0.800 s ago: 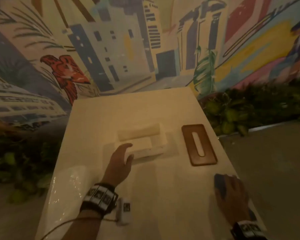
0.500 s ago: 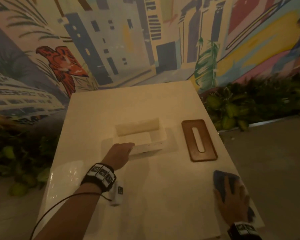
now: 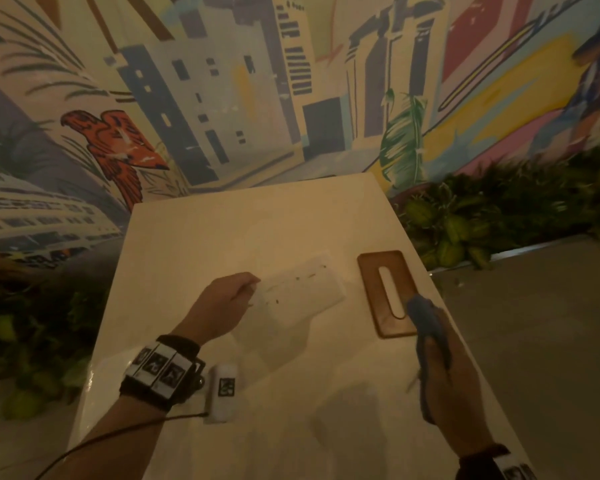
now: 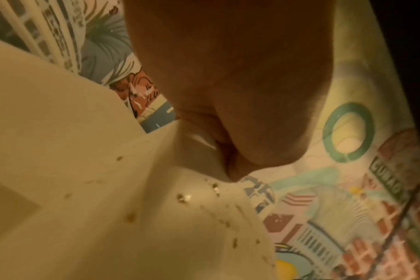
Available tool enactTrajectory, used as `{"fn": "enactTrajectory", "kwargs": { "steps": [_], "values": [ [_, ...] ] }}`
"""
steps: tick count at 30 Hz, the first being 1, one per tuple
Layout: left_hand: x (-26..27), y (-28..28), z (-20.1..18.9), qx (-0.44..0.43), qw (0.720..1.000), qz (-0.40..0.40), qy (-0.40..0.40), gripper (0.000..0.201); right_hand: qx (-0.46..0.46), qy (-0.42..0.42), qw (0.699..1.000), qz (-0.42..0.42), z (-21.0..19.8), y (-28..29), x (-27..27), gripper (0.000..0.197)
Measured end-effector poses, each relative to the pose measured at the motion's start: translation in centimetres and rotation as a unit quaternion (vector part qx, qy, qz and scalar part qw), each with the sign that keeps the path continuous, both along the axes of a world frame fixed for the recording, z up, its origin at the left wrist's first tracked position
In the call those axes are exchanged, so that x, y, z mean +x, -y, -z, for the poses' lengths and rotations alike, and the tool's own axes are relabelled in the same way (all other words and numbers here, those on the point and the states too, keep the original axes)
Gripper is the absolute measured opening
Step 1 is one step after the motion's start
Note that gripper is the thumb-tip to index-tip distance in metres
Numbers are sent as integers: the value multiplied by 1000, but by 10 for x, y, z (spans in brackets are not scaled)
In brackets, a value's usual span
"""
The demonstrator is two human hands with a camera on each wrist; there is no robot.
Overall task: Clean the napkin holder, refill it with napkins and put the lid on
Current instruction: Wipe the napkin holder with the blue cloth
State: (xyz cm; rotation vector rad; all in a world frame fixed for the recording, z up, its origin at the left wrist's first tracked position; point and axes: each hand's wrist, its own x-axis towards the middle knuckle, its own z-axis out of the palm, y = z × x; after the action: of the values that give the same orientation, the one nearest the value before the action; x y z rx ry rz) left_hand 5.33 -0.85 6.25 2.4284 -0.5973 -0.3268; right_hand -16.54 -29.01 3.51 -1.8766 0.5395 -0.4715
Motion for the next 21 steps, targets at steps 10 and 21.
{"fn": "enactTrajectory", "kwargs": {
  "steps": [10,21],
  "values": [
    [-60,22,-42,-199,969,-80,-119,34,-309,115,932,-151,-49,-76,89,49],
    [-81,-2,-48,-185,977,-103,-3,37,-445,102,858,-235,-16,-65,62,58]
  ]
}}
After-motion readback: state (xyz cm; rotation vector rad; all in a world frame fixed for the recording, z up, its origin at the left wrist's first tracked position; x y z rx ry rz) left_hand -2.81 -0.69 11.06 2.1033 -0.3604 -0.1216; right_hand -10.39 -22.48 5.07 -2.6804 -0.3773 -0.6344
